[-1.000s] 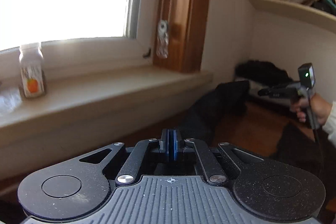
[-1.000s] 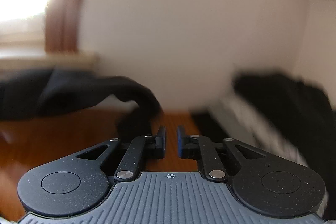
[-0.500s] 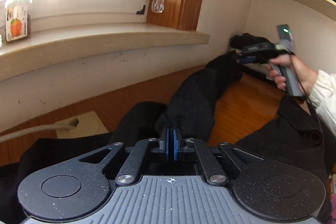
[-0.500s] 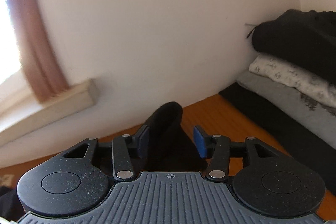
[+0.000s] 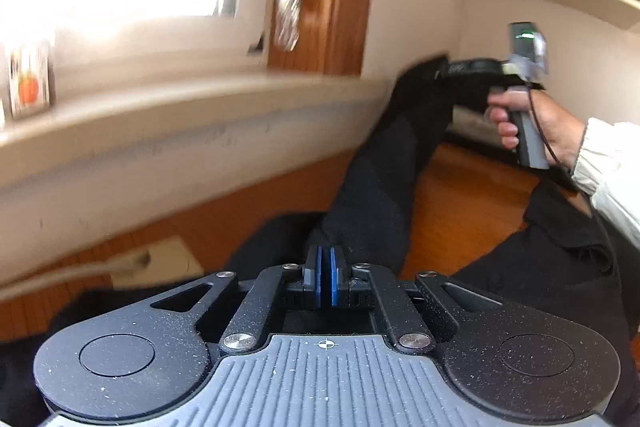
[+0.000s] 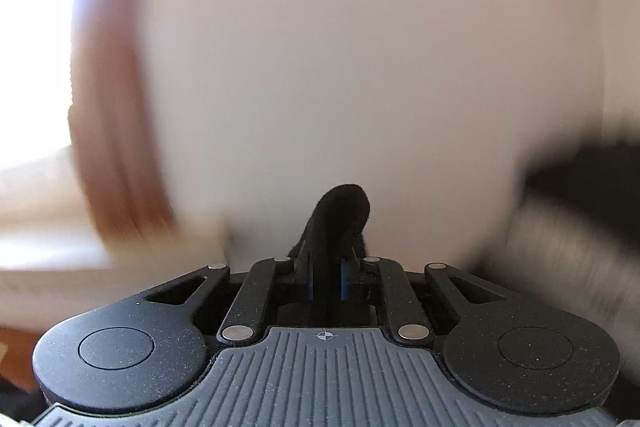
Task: Fold clothes
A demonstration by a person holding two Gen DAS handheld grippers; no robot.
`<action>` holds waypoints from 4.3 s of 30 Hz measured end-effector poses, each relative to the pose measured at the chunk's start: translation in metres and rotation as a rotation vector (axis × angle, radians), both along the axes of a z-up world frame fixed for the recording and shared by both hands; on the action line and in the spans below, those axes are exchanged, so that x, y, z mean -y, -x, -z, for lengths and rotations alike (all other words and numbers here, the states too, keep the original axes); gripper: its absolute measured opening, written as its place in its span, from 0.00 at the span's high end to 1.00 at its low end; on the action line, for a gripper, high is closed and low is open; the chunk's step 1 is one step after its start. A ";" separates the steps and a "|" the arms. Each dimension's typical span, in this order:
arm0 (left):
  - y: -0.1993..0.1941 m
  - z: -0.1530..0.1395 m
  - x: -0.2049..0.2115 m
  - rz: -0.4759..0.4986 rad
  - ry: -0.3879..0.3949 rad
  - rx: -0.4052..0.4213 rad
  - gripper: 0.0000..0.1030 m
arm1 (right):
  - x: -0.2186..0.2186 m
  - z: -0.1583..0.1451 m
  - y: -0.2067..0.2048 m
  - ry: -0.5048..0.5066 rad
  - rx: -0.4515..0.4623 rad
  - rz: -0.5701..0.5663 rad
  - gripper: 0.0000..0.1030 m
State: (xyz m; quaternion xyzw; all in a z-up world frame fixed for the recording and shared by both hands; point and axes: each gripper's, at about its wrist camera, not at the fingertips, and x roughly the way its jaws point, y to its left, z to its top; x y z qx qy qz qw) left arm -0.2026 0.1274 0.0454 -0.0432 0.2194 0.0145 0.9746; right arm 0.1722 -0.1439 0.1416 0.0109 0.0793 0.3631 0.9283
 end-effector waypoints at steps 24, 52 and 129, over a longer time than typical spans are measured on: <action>-0.008 0.005 0.009 0.060 -0.014 -0.071 0.94 | 0.008 0.072 -0.064 0.439 -0.330 0.252 0.44; 0.019 -0.029 0.004 -0.098 -0.069 0.159 0.97 | 0.033 0.010 -0.017 0.032 0.022 0.114 0.85; -0.003 0.002 0.001 0.044 0.005 -0.056 0.96 | 0.079 0.082 -0.104 0.105 -0.556 0.257 0.57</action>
